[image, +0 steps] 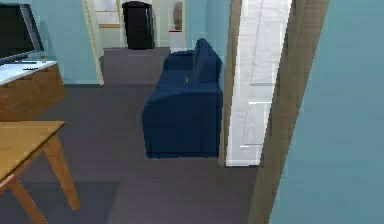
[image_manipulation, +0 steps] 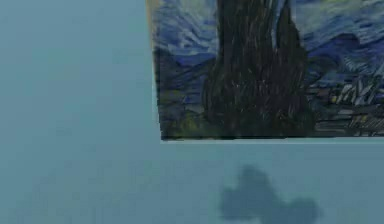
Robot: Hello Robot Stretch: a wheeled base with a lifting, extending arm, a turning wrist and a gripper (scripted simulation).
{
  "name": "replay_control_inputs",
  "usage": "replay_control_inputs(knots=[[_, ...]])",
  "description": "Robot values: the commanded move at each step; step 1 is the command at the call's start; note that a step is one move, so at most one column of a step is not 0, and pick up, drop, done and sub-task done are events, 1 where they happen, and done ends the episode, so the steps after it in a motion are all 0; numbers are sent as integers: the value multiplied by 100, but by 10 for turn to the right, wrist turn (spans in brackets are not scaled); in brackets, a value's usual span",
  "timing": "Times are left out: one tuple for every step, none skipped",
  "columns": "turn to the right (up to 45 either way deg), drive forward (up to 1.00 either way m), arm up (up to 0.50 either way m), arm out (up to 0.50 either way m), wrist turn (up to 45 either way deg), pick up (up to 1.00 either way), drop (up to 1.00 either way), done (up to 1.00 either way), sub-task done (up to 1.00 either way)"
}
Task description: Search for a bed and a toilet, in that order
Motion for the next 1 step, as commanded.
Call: replay_control_inputs(knots=[[0,45,0,0,0,0,0,0,0]])
